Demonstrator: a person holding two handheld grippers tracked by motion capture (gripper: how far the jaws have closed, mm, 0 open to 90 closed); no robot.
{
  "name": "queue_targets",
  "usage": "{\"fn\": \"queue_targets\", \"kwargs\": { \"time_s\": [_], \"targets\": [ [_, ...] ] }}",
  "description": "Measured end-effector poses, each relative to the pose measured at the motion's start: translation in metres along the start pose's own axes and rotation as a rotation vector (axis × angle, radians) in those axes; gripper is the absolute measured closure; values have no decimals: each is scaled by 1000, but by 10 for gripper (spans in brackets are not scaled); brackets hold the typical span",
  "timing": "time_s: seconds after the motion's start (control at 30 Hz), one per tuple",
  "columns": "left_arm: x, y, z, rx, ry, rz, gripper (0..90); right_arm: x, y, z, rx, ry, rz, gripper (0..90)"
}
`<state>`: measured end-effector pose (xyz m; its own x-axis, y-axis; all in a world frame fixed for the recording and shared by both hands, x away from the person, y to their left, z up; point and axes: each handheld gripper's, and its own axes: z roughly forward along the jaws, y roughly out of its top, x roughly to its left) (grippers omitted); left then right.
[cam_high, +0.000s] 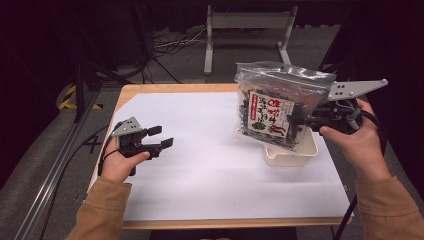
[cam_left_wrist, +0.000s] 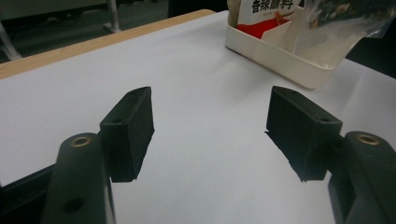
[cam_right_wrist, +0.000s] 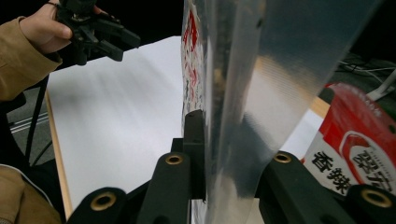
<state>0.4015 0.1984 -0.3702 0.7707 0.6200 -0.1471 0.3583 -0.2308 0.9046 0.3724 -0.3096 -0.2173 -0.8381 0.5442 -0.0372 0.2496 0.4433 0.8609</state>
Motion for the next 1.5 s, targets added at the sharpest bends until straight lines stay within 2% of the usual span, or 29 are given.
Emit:
{"fn": "queue_targets", "kwargs": {
  "time_s": [0.43, 0.53, 0.57, 0.67, 0.73, 0.77, 0.9, 1.2, 1.5],
  "targets": [
    [10, -7, -1, 7, 32, -26, 308, -14, -3, -10, 11, -89, -15, 775],
    [10, -9, -3, 19, 52, -19, 305, -18, -6, -11, 16, -118, -19, 776],
    [11, -9, -4, 20, 58, -11, 302, -19, -7, -10, 15, -125, -14, 775],
    [11, -11, -6, 19, 62, -24, 298, -24, -11, -10, 22, -152, 19, 775],
    [12, -11, -7, 21, 63, -14, 298, -27, -12, -10, 22, -162, 24, 775],
    [12, -12, -7, 19, 70, -25, 298, -31, -16, -10, 26, -181, 46, 775],
    [13, -14, -9, 25, 73, -34, 298, -36, -20, -11, 28, -202, 69, 775],
    [13, -15, -9, 28, 73, -36, 298, -47, -31, -12, 27, -229, 157, 774],
    [13, -15, -9, 28, 70, -36, 299, -53, -43, -7, 50, -242, 194, 773]
  ]
}}
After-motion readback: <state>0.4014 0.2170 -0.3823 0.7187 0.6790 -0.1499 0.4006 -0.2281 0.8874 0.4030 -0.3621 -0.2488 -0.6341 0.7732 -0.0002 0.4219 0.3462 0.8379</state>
